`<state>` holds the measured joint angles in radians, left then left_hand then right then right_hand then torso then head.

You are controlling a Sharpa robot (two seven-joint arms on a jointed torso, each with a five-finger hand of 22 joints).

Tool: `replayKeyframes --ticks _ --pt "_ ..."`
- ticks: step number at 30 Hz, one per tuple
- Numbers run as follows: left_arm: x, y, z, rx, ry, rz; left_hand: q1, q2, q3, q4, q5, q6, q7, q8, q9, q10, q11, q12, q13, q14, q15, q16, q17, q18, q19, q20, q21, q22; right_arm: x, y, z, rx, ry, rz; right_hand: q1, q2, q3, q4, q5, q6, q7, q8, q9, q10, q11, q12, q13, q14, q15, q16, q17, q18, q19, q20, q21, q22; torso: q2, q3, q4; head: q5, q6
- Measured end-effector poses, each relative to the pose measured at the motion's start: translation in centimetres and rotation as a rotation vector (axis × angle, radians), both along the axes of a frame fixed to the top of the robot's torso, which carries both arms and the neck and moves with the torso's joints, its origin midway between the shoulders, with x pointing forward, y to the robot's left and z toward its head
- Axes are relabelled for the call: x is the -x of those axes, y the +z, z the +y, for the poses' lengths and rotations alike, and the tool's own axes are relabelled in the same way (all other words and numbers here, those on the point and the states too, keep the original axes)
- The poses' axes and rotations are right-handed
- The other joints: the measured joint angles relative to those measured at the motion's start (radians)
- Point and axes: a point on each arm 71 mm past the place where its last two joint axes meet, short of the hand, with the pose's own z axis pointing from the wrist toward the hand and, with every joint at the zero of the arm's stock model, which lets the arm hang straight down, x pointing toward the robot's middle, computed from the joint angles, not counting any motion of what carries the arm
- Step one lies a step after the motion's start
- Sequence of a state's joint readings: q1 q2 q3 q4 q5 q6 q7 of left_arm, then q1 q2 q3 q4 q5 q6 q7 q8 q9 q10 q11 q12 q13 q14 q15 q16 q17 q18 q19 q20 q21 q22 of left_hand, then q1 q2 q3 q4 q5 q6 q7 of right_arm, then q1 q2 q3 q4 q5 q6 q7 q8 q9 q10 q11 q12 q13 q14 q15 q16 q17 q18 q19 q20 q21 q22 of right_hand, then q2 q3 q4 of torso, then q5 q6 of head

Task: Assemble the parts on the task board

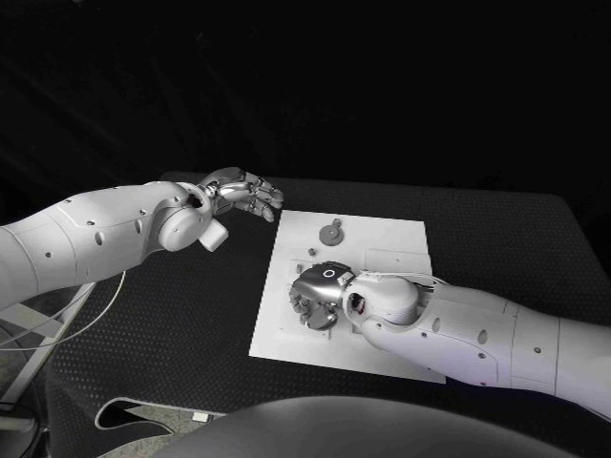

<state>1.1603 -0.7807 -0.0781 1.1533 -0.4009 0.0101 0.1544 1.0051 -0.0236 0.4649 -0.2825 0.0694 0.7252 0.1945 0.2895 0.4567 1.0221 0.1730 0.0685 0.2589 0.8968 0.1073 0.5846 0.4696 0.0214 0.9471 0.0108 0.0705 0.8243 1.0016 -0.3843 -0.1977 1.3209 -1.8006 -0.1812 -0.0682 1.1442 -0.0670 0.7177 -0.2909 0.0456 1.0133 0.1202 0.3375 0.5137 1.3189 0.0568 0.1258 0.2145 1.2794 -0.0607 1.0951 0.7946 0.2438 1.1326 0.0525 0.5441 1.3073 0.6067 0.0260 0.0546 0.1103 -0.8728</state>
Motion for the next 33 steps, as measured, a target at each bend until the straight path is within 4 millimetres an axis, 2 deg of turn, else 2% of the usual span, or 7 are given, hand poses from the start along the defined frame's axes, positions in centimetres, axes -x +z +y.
replayKeyframes --ticks 7,9,12,15,21,25,33 --pt "0.0 0.0 0.0 0.0 0.0 0.001 0.0 0.0 0.0 0.0 0.0 0.0 0.0 0.0 0.0 0.0 0.0 0.0 0.0 0.0 0.0 0.0 0.001 0.0 0.0 0.0 0.0 0.0 0.0 -0.1 -0.2 -0.007 -0.003 0.006 0.0 0.0 0.0 0.0 0.0 -0.011 0.004 0.0 0.002 0.0 0.0 -0.001 0.005 -0.002 0.0 0.0 0.001 0.0 -0.004 -0.001 0.0 0.0 0.0 0.0004 -0.0005 -0.001 0.0" --pt "0.0 0.0 0.0 0.0 -0.001 0.001 0.0 0.0 0.0 0.0 0.0 0.0 0.0 0.0 0.0 0.0 0.0 0.0 -0.001 0.0 0.0 -0.002 0.001 0.0 0.0 0.0 0.0 0.0 -0.1 -0.2 -0.3 -0.014 -0.009 0.009 -0.015 -0.022 -0.013 0.003 0.001 -0.047 0.014 -0.02 -0.002 -0.015 -0.001 -0.024 0.005 -0.01 0.007 0.0 0.003 0.004 -0.006 -0.002 0.003 0.0 0.0 0.0005 -0.0006 -0.002 0.0" --pt "0.0 0.0 0.0 0.0 -0.001 0.001 0.0 0.0 0.0 0.0 0.0 0.0 0.0 0.0 0.0 0.0 0.0 0.0 -0.001 0.0 0.0 -0.004 0.001 0.0 0.0 0.0 0.0 0.0 0.0 -0.4 -0.5 -0.021 -0.018 0.02 -0.041 -0.054 -0.04 0.005 0.009 -0.093 0.032 -0.046 -0.014 -0.065 0.02 -0.054 -0.009 -0.021 0.02 0.004 0.007 0.012 -0.008 -0.001 0.006 0.0 0.0 0.0005 -0.0008 -0.003 0.0" --pt "0.0 0.0 0.0 -0.001 0.0 0.001 0.0 0.0 0.0 0.0 0.0 0.0 0.0 0.0 -0.001 0.0 0.0 0.0 -0.001 0.0 0.0 -0.004 0.002 0.0 0.0 0.0 0.0 -0.001 0.0 -0.5 -0.5 -0.032 -0.026 0.029 -0.067 -0.08 -0.065 0.005 0.005 -0.129 0.053 -0.065 -0.021 -0.1 0.031 -0.061 -0.016 -0.023 0.035 0.006 0.011 0.013 -0.011 -0.001 0.009 0.0 0.0 0.0011 -0.0008 -0.003 0.0" --pt "0.0 0.0 0.1 -0.002 0.003 0.001 0.0 0.0 0.0 0.0 0.0 -0.004 -0.004 0.0 -0.001 0.0 0.0 0.0 -0.001 0.0 0.0 -0.004 0.002 0.0 0.0 0.0 0.0 -0.001 -0.1 -0.5 -0.8 -0.051 -0.038 0.04 -0.104 -0.117 -0.113 0.004 0.005 -0.214 0.081 -0.108 -0.039 -0.199 0.062 -0.065 -0.036 -0.044 0.063 0.012 0.017 0.008 -0.022 0.007 0.009 0.0 0.0 0.0006 -0.0007 -0.004 0.0" --pt "0.0 0.0 0.1 -0.002 0.003 0.0 -0.003 -0.003 0.0 0.0 0.0 -0.004 -0.004 0.0 -0.001 0.0 0.0 0.0 -0.001 0.0 0.0 -0.004 0.003 0.0 0.0 0.0 0.0 -0.001 -0.2 -0.4 -1.1 -0.064 -0.045 0.045 -0.101 -0.125 -0.13 0.005 0.005 -0.238 0.081 -0.113 -0.042 -0.233 0.076 -0.065 -0.041 -0.056 0.075 0.02 0.024 0.002 -0.025 0.01 0.009 0.0 0.0 0.0005 -0.0008 -0.004 0.0" --pt "0.0 0.0 0.4 -0.003 0.006 0.001 -0.004 -0.004 0.0 0.0 0.0 -0.004 -0.004 0.0 -0.001 0.0 0.0 0.0 -0.001 0.0 0.0 -0.004 0.003 0.0 0.0 0.0 0.0 -0.001 -0.1 -0.1 -2.1 -0.087 -0.062 0.048 -0.101 -0.125 -0.135 0.011 0.005 -0.24 0.082 -0.113 -0.041 -0.238 0.081 -0.061 -0.04 -0.056 0.075 0.029 0.028 -0.002 -0.025 0.01 0.009 0.001 0.0 0.0009 -0.0016 -0.003 0.0"
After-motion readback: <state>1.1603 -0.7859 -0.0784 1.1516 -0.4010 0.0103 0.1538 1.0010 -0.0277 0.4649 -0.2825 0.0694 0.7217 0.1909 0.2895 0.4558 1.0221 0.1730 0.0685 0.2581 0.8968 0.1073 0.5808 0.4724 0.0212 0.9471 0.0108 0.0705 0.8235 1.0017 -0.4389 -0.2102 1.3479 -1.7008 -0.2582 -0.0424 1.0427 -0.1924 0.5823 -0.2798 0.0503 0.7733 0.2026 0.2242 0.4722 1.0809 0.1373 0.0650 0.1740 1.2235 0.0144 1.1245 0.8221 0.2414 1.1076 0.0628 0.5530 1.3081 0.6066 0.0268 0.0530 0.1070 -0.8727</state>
